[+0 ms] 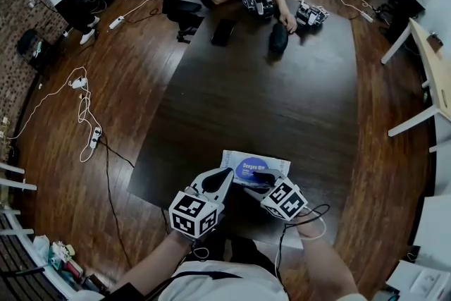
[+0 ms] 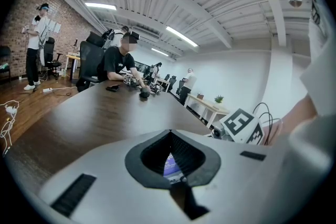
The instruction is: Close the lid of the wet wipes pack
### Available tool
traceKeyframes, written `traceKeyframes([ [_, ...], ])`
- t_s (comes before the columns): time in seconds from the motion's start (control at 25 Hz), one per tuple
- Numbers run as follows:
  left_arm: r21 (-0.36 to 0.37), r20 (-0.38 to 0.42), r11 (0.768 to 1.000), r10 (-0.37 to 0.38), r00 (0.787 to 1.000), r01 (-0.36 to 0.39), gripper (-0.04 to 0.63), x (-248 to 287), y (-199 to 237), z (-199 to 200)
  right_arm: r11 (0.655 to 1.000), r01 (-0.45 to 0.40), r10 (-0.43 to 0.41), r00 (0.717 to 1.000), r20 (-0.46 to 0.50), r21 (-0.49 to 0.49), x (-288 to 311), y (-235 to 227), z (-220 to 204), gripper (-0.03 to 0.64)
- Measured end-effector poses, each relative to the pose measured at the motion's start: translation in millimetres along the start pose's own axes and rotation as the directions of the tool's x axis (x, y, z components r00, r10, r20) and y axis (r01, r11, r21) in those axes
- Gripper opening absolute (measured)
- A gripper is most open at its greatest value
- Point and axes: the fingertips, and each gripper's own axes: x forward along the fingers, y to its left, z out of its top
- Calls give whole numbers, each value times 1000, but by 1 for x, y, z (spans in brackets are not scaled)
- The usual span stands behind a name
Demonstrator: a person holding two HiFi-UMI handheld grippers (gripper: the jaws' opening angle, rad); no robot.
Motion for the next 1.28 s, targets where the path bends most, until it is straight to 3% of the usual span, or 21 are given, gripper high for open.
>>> traceKeyframes([
  [0.76, 2, 13, 1000, 0, 1000, 0, 2, -7, 3, 2, 1000, 21, -21, 1000, 6, 18, 3, 3, -3, 224],
  [1.08, 26, 36, 1000, -12, 999, 11, 1, -16, 1, 12, 988, 86, -109, 977, 185, 125, -34, 2, 31, 224],
  [1.28, 47, 80, 999, -32, 996, 28, 2, -25, -8, 29, 972, 154, -201, 934, 296, 175, -71, 4, 53, 224],
])
